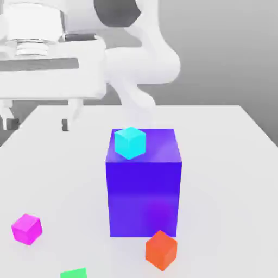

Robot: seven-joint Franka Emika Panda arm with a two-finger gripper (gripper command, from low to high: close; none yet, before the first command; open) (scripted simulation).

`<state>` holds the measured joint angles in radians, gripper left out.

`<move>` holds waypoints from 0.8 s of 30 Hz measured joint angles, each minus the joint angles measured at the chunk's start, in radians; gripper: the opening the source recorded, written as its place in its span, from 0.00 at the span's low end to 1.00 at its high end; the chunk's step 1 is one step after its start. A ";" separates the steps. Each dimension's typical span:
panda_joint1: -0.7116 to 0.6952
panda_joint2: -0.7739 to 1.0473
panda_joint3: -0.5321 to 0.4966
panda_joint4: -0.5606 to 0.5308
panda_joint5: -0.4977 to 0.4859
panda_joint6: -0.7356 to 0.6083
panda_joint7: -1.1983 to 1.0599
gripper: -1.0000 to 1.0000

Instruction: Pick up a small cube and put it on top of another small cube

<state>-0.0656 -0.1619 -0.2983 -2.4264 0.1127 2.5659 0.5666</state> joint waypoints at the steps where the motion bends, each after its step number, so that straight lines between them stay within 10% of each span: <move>1: -0.007 0.037 -0.013 -0.007 0.012 0.015 -0.018 0.50; 15: -0.241 0.549 0.031 -0.046 0.215 0.268 -0.256 0.50; 16: -0.263 0.583 0.058 -0.038 0.239 0.293 -0.274 0.00; 24: -0.256 0.568 0.047 -0.042 0.225 0.281 -0.263 0.00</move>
<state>-0.3211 0.4058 -0.2510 -2.4682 0.3381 2.8469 0.3031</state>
